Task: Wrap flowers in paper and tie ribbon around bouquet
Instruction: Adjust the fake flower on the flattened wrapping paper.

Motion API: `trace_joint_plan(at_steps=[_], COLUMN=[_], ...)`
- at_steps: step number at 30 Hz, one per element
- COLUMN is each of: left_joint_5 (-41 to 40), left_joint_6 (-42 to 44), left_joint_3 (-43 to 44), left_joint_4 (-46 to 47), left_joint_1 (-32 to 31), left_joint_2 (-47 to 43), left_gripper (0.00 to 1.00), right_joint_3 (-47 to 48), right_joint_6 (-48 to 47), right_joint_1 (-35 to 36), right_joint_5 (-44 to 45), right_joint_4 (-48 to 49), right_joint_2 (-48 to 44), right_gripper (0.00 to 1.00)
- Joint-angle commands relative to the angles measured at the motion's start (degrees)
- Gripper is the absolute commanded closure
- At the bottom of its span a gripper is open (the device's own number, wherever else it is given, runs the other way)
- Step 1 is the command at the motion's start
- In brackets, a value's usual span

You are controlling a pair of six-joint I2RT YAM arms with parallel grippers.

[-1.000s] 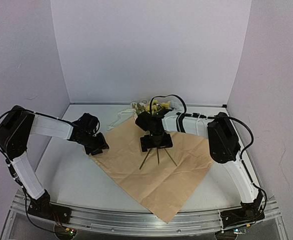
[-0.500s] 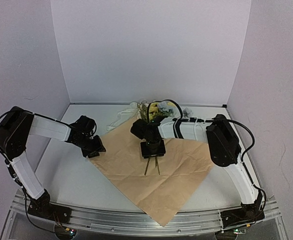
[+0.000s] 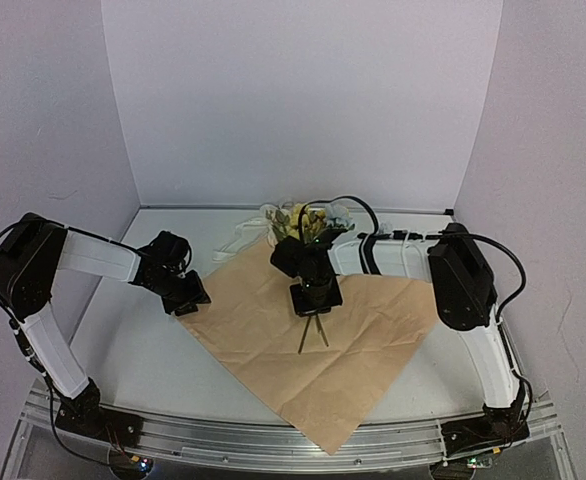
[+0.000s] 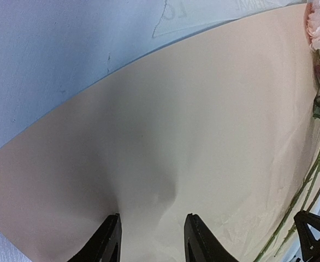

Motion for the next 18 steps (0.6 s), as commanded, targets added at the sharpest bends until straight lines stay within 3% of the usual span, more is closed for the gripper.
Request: trace_joint_plan(at_steps=[1, 5, 9, 18], left_joint_5=[-0.12, -0.15, -0.2, -0.04], left_joint_6=[0.54, 0.46, 0.21, -0.6], left_joint_3=[-0.27, -0.21, -0.33, -0.58], left_joint_4=[-0.55, -0.51, -0.31, 0.57], left_joint_1=[0.51, 0.51, 0.51, 0.5], left_joint_2=[-0.94, -0.9, -0.78, -0.3], left_gripper=[0.59, 0.59, 0.59, 0.59], right_joint_3=[-3.15, -5.05, -5.98, -9.31], right_joint_6=[1.75, 1.63, 1.65, 1.43], right_joint_1=[-0.38, -0.41, -0.41, -0.41], right_joint_5=[1.33, 0.73, 1.1, 6.5], right_joint_4=[2.52, 4.69, 6.37, 13.46], right_joint_2=[-6.37, -7.14, -9.0, -17.24], right_gripper=[0.98, 0.9, 0.99, 1.0])
